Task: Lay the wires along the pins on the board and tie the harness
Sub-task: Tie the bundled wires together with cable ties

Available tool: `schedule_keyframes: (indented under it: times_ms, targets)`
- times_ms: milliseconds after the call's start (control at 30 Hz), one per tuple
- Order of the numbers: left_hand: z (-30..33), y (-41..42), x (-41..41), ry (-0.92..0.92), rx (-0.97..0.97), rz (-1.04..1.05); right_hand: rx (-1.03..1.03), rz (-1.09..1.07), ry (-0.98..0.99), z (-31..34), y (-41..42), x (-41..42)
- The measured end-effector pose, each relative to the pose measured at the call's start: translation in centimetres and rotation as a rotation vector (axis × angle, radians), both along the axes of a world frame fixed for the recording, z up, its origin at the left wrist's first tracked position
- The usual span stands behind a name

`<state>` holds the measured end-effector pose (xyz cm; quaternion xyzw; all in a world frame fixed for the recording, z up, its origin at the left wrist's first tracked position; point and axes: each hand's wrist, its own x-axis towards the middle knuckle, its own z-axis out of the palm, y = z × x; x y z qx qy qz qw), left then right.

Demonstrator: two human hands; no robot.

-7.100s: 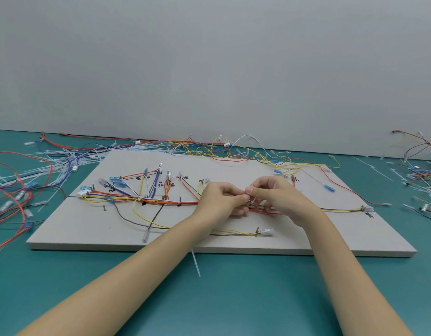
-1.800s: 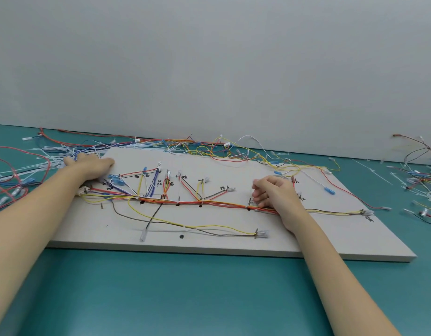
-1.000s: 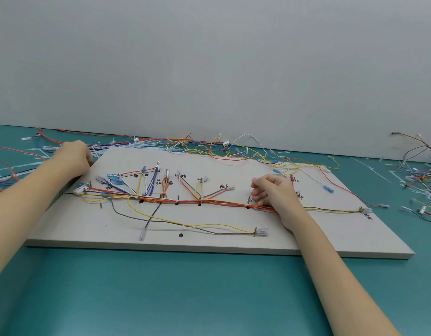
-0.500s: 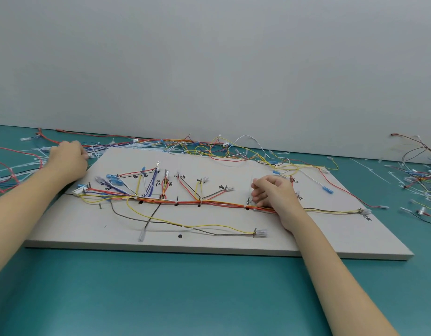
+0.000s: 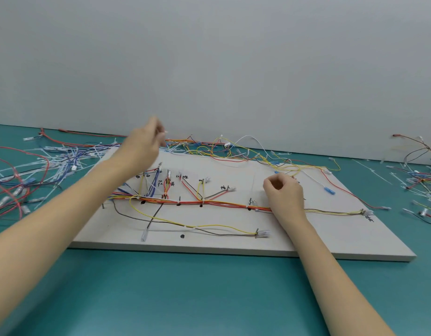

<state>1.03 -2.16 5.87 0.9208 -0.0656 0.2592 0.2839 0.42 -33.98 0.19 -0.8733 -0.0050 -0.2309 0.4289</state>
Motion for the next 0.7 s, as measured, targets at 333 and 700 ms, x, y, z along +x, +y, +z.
schedule_keyframes:
  times_ms: [333, 700]
  targets:
    - [-1.2, -7.9, -3.4, 0.169, 0.17, -0.274, -0.343, -0.388, 0.283, 0.5, -3.7, 0.8]
    - [-5.8, -13.6, -1.3, 0.304, -0.126, -0.384, -0.25, -0.401, 0.323, -0.1, -4.6, 1.5]
